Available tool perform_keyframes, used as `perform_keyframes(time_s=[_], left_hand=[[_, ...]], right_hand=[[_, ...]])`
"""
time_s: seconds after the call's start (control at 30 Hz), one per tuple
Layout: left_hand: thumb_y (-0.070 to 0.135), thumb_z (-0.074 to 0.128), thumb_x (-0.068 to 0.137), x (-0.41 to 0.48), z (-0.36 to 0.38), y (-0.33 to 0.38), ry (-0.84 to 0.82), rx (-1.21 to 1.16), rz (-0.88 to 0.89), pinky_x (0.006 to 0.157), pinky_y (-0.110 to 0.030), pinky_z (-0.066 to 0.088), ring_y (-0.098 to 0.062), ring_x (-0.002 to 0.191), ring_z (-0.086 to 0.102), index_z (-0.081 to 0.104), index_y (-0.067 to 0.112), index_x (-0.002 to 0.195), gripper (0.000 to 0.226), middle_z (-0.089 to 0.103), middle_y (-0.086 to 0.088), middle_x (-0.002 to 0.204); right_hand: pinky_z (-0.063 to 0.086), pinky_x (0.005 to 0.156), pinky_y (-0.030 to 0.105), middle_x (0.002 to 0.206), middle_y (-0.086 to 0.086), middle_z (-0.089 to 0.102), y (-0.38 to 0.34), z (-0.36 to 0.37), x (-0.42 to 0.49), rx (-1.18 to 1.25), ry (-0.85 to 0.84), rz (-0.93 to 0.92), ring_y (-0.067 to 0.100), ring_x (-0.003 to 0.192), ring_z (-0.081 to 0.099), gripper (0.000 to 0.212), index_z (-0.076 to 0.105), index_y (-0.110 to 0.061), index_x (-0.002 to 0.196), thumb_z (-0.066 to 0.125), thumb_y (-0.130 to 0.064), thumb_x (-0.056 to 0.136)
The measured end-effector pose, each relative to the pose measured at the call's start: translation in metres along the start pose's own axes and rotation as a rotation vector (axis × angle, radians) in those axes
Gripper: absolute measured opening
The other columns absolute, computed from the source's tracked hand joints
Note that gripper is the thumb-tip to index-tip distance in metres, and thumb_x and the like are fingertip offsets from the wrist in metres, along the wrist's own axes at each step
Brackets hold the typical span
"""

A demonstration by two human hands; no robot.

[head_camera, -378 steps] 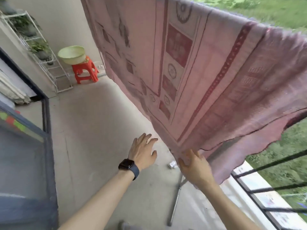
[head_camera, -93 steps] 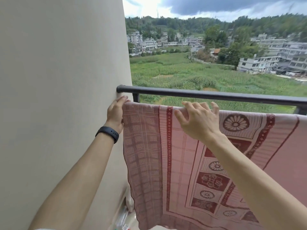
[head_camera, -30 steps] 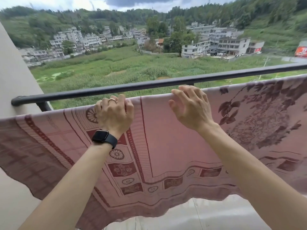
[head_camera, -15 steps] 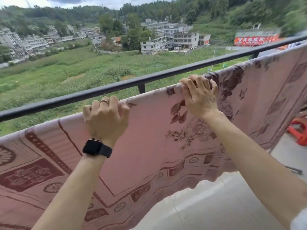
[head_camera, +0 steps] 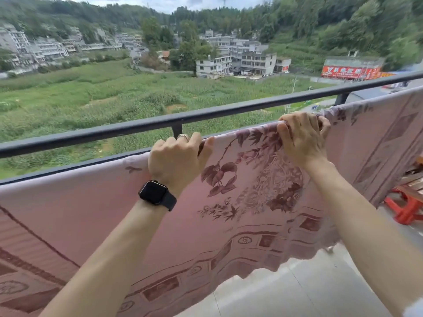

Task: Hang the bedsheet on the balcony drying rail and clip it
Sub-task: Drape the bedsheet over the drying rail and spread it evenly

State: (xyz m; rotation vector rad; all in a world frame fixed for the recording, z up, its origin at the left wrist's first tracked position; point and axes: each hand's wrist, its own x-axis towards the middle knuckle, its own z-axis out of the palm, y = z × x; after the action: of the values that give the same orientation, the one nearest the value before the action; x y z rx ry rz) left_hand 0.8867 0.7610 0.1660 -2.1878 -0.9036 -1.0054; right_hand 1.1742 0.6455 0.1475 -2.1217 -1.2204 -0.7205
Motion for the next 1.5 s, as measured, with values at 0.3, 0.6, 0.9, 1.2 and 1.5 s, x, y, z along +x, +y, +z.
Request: perform_keyframes(time_s=[0.3, 0.6, 0.9, 1.2, 1.5], left_hand=[[0.041, 0.034, 0.096, 0.022, -0.059, 0.001, -0.13, 0.042, -0.246, 0.081, -0.041, 0.036, -0.029, 0.076, 0.06, 0.064, 0.015, 0.079, 0.043, 0.069, -0.007, 0.075], [0.048, 0.031, 0.102, 0.019, -0.061, 0.002, -0.169, 0.09, -0.223, 0.075, -0.041, 0.038, -0.03, 0.075, 0.061, 0.067, 0.014, 0.091, 0.05, 0.071, -0.009, 0.082], [0.037, 0.035, 0.096, -0.005, -0.094, -0.031, -0.107, 0.104, -0.374, 0.078, -0.041, 0.036, -0.03, 0.075, 0.059, 0.063, 0.012, 0.078, 0.041, 0.068, -0.007, 0.073], [0.031, 0.036, 0.094, -0.041, -0.131, -0.066, -0.006, 0.143, -0.553, 0.089, -0.044, 0.034, -0.034, 0.084, 0.059, 0.068, 0.008, 0.082, 0.041, 0.07, -0.013, 0.083], [0.048, 0.037, 0.096, -0.01, -0.134, 0.023, -0.143, -0.036, -0.24, 0.071, -0.034, 0.039, -0.024, 0.069, 0.06, 0.065, 0.02, 0.084, 0.042, 0.068, 0.0, 0.071]], right_hand=[[0.007, 0.117, 0.059, 0.118, -0.001, 0.048, -0.085, -0.03, -0.007, 0.156, -0.059, -0.016, 0.02, 0.126, 0.035, 0.043, 0.054, -0.027, 0.106, 0.023, -0.056, 0.102], [0.013, 0.109, 0.054, 0.115, -0.008, 0.055, -0.025, -0.051, 0.024, 0.05, -0.04, -0.162, 0.019, 0.117, 0.046, 0.04, 0.056, -0.035, 0.115, 0.022, -0.054, 0.103], [0.021, 0.107, 0.054, 0.103, -0.005, 0.053, -0.016, -0.057, 0.017, 0.13, 0.08, -0.149, 0.022, 0.105, 0.046, 0.041, 0.054, -0.026, 0.102, 0.021, -0.05, 0.102], [0.013, 0.113, 0.056, 0.103, 0.007, 0.054, -0.045, -0.074, -0.015, 0.144, 0.131, -0.015, 0.028, 0.109, 0.046, 0.044, 0.06, -0.016, 0.099, 0.026, -0.044, 0.104], [0.012, 0.114, 0.052, 0.113, 0.003, 0.056, -0.072, -0.099, -0.04, 0.099, 0.03, -0.149, 0.026, 0.118, 0.044, 0.05, 0.062, -0.025, 0.105, 0.023, -0.056, 0.102]])
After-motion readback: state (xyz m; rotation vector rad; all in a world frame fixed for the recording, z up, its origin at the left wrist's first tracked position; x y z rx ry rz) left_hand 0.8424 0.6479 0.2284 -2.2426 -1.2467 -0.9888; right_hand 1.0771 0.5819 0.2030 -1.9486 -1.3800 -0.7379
